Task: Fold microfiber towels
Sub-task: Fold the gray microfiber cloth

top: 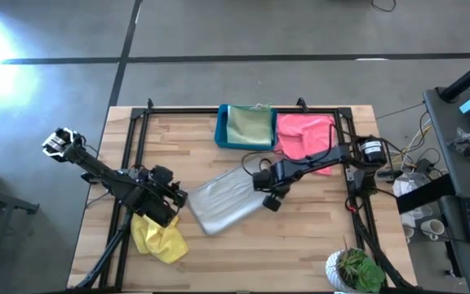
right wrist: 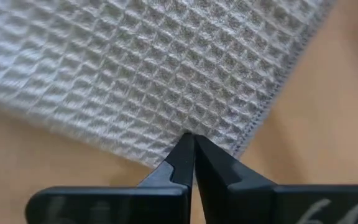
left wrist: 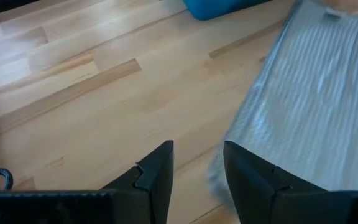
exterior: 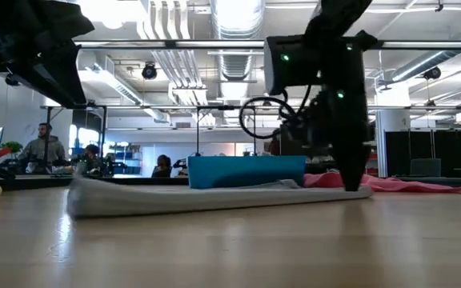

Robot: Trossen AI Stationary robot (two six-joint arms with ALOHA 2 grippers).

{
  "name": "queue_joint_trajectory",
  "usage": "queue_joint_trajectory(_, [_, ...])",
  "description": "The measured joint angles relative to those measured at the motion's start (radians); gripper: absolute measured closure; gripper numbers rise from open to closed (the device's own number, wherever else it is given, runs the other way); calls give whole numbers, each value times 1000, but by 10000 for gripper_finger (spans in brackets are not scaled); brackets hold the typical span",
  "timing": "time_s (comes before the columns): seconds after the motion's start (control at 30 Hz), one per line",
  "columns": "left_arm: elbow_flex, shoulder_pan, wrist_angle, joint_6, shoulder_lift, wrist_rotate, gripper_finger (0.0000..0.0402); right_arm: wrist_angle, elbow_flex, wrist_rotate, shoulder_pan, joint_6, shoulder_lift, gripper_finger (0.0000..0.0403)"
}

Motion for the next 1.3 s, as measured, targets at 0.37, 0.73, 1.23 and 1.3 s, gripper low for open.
queue_joint_trajectory(0.37, [3,0,26,48,0,123,276,-188,-15,166,76,-27,-78,394])
queue_joint_trajectory(0.73, [0,0,111,104,0,211,276,306,-16,42,174,-61,-203,394])
queue_joint_trajectory(1.23, [4,-1,187,425,-2,261,276,669,-16,25,237,311,-98,394])
queue_joint_trajectory(1.3, [4,-2,216,472,-3,260,276,726,-16,26,237,359,-78,394])
